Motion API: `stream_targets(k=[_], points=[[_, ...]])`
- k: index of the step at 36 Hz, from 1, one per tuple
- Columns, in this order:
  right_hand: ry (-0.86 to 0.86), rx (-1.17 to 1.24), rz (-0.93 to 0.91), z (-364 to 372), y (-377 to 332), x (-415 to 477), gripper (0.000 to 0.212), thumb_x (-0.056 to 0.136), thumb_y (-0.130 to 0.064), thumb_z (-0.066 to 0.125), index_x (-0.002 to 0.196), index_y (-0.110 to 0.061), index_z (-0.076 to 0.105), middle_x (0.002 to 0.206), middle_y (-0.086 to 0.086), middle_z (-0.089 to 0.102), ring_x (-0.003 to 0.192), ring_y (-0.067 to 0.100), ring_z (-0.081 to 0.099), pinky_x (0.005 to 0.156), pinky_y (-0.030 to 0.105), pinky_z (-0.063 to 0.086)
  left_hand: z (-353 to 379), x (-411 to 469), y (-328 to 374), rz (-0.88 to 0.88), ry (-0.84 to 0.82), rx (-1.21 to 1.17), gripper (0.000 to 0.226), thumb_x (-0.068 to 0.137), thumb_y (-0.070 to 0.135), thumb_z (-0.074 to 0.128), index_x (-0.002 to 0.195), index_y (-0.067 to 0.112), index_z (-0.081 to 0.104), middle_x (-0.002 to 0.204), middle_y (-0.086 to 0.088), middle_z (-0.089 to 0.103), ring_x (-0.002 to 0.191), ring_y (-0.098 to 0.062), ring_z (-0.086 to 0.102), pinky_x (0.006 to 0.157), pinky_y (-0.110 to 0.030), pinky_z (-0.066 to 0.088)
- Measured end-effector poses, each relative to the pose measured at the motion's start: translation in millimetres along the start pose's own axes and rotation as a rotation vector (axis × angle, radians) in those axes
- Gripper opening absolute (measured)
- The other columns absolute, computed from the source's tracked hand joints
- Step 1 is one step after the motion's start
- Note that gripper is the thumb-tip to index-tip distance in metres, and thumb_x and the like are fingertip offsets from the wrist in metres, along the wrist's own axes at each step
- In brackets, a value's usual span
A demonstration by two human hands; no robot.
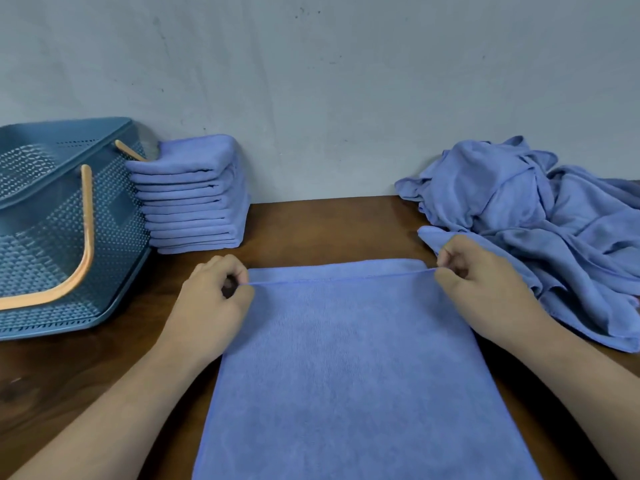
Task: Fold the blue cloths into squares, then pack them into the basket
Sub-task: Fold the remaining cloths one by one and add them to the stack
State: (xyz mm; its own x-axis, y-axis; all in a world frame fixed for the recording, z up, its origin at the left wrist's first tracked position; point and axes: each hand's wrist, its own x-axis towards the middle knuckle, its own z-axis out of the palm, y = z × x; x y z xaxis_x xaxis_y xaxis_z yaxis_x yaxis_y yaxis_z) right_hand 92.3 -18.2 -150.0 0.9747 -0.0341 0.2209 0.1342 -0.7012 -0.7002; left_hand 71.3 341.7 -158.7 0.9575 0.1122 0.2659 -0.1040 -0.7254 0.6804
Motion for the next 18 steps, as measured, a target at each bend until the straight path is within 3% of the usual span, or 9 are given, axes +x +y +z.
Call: stream_targets(k=[2,6,8,10,12,15,18], points=[[-0.018,0.071,-0.003,3.4,0.9,-1.4,0.014,0.097,-0.013,0.059,0.095,-0.027,0.056,0.071,-0.004,0.067,0.049,0.006,0.048,0.054,0.031,0.039,0.7,-0.4,-1.1,-0.032,-0.009,-0.09,0.014,0.091,0.007,0.061,0.084,0.019,0.061,0.072,-0.003,0.06,0.068,-0.018,0.053,0.063,-0.034,0.041],[-0.022,0.134,-0.017,8.8,11.5,1.2,0.02,0.105,-0.009,0.051,0.095,-0.026,0.055,0.064,-0.01,0.057,0.052,0.007,0.042,0.051,0.024,0.036,0.9,0.4,-3.8,-0.032,0.032,-0.209,0.013,0.096,0.008,0.063,0.091,0.019,0.065,0.077,-0.006,0.065,0.067,-0.028,0.053,0.063,-0.034,0.04],[0.016,0.186,-0.023,7.6,14.1,3.4,0.029,0.107,-0.006,0.046,0.087,-0.024,0.058,0.081,-0.021,0.065,0.064,0.006,0.046,0.055,0.017,0.035,0.5,0.1,-0.2,-0.031,0.081,-0.328,0.014,0.099,0.007,0.063,0.09,0.018,0.063,0.079,-0.016,0.063,0.065,-0.024,0.045,0.06,-0.03,0.037],[0.058,0.234,-0.017,8.5,14.1,5.7,0.036,0.108,-0.003,0.041,0.083,-0.022,0.06,0.108,-0.012,0.071,0.077,0.007,0.051,0.061,0.018,0.035,1.0,0.3,3.0,-0.034,0.155,-0.417,0.013,0.102,0.008,0.063,0.093,0.017,0.063,0.081,-0.019,0.061,0.068,-0.021,0.044,0.06,-0.024,0.035],[0.063,0.275,-0.023,13.2,12.9,6.8,0.039,0.109,-0.004,0.04,0.087,-0.024,0.065,0.118,-0.012,0.069,0.09,0.006,0.055,0.071,0.017,0.038,3.9,3.0,1.4,-0.066,0.2,-0.42,0.007,0.104,0.017,0.065,0.103,0.023,0.062,0.08,-0.004,0.068,0.071,-0.017,0.053,0.067,-0.025,0.04],[-0.041,0.252,-0.017,18.0,14.6,6.6,0.035,0.11,-0.013,0.047,0.1,-0.037,0.07,0.097,-0.006,0.069,0.08,0.019,0.058,0.067,0.024,0.043,7.8,7.8,-4.5,-0.154,0.117,-0.283,0.016,0.104,0.032,0.065,0.117,0.035,0.056,0.092,0.018,0.074,0.083,-0.004,0.067,0.077,-0.029,0.046],[-0.148,0.196,-0.006,11.9,13.9,5.1,0.033,0.1,-0.004,0.057,0.097,-0.034,0.072,0.07,-0.004,0.058,0.057,0.019,0.046,0.05,0.017,0.036,4.5,7.8,-6.9,-0.165,0.008,-0.254,0.018,0.101,0.03,0.067,0.114,0.037,0.056,0.096,0.015,0.076,0.092,-0.012,0.069,0.086,-0.036,0.052]])
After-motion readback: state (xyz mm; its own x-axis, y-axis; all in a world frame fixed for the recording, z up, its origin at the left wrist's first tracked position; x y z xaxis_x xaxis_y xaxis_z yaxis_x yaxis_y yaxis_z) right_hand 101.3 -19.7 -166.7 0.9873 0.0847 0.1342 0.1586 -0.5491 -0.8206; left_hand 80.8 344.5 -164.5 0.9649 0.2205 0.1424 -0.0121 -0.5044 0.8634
